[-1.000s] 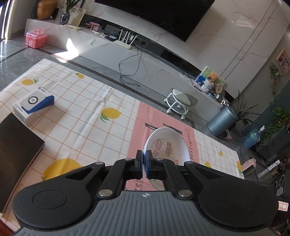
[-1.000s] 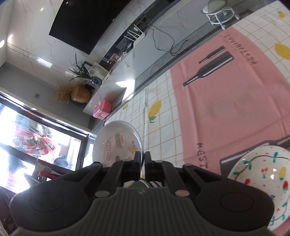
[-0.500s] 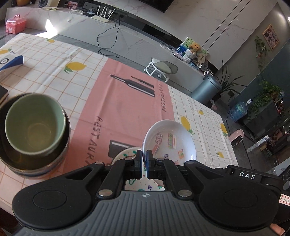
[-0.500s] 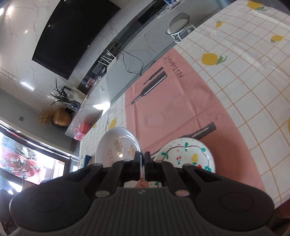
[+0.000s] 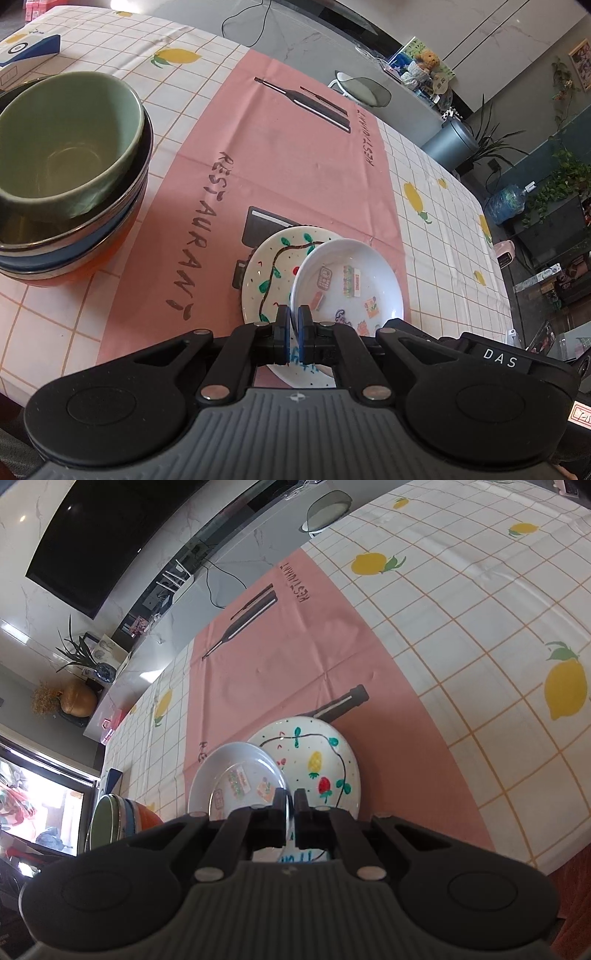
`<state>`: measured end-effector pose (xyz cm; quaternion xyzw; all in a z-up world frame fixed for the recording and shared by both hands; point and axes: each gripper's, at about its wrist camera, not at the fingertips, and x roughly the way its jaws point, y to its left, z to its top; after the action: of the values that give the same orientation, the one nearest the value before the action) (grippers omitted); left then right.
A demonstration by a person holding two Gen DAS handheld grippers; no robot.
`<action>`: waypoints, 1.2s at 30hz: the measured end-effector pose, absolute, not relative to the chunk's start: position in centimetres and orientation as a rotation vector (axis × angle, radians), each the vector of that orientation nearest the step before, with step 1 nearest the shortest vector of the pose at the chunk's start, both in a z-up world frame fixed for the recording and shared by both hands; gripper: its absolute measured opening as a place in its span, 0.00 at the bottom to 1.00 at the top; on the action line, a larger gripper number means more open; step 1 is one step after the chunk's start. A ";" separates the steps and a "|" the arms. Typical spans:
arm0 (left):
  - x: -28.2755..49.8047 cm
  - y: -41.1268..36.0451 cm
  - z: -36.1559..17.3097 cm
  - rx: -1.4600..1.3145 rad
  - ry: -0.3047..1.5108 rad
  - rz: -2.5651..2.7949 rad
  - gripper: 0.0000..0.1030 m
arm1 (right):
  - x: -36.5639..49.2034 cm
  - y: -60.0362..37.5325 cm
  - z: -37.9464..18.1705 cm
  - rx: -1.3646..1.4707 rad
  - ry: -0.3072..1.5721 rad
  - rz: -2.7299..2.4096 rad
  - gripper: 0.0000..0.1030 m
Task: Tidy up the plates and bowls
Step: 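Lower the sticker bowl onto the painted plate and open both grippers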
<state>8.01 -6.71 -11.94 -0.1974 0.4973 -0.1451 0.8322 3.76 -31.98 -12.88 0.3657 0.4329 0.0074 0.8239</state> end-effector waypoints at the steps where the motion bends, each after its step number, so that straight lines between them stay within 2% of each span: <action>1: 8.1 -6.7 -12.1 -0.420 1.057 -0.306 0.03 | 3.9 -31.9 -13.0 0.773 0.924 0.015 0.01; 36: 9.5 -8.9 -13.7 -0.354 1.114 -0.318 0.07 | 5.7 -32.3 -14.7 0.721 0.963 -0.049 0.02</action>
<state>9.52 -8.87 -13.68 -0.1663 0.5237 -0.1492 0.8221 5.69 -32.28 -14.69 0.3391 0.4529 -0.0230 0.8242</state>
